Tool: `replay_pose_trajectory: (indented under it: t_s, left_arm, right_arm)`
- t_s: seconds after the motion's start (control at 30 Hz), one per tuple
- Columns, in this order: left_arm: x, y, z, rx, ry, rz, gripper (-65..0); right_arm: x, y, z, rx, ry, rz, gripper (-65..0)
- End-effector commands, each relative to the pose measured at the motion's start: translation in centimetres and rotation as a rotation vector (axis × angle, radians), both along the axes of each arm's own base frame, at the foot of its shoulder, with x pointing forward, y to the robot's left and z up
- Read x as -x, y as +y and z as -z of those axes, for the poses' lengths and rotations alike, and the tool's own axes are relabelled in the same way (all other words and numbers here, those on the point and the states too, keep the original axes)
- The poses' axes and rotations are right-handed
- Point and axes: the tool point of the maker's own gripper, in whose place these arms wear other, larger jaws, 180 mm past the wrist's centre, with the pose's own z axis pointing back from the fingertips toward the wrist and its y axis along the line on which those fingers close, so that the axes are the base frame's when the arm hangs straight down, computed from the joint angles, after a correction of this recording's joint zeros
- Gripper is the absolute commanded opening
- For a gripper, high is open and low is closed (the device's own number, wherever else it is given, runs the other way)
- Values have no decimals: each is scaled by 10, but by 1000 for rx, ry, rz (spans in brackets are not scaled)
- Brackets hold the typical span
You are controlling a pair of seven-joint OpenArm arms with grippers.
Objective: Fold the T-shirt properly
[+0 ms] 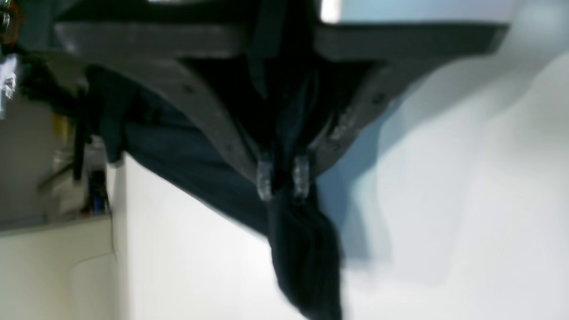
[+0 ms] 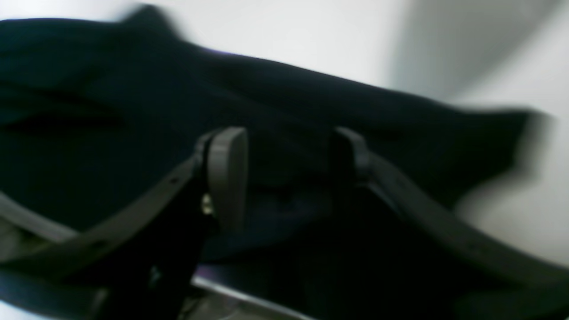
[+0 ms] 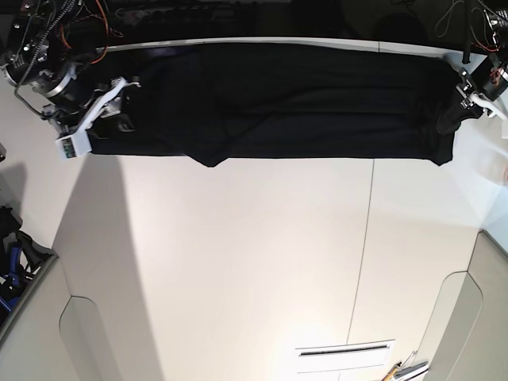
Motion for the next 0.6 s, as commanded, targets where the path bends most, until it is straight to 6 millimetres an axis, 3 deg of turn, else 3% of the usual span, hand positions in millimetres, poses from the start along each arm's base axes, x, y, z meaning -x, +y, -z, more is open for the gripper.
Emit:
replay_pose_trajectory:
  t_s: [0.0, 0.13, 0.23, 0.37, 0.57]
  left_arm:
    - [-7, 0, -20, -10, -59, 26, -650]
    - [-6, -38, -40, 23, -111, 129, -650]
    - [-3, -73, -49, 44, -152, 181, -650]
    - [0, -133, -60, 106, -210, 274, -650]
    - [-3, -218, -74, 259, -276, 411, -650]
  right_arm:
    - [-9, -17, -16, 24, -63, 28, -355]
    - [-6, -79, -35, 133, -95, 151, -355]
    - [-2, -110, -50, 174, -120, 215, -355]
    - [3, -127, -58, 173, -140, 266, -355]
    - [6, -128, -41, 99, -108, 286, -355]
